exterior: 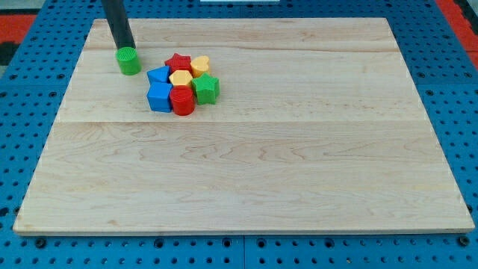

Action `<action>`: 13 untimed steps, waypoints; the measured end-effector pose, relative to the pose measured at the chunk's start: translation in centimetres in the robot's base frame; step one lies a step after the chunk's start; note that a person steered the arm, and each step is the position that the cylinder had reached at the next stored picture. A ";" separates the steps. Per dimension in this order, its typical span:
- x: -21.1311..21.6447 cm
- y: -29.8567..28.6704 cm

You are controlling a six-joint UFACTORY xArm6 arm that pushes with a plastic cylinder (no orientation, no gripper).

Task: Push green circle near to the red star and yellow heart

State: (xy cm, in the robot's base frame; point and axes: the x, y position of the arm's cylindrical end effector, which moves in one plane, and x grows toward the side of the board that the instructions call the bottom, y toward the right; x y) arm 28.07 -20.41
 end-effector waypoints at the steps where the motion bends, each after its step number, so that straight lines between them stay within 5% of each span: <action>1: 0.4 -5.0; 2: 1.9 -8.5; 4: 3.5 1.5; 6: 4.2 5.3; 9: 1.2 6.2; 11: 4.8 7.5; 13: -0.6 16.6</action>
State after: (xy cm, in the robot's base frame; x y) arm 27.49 -3.84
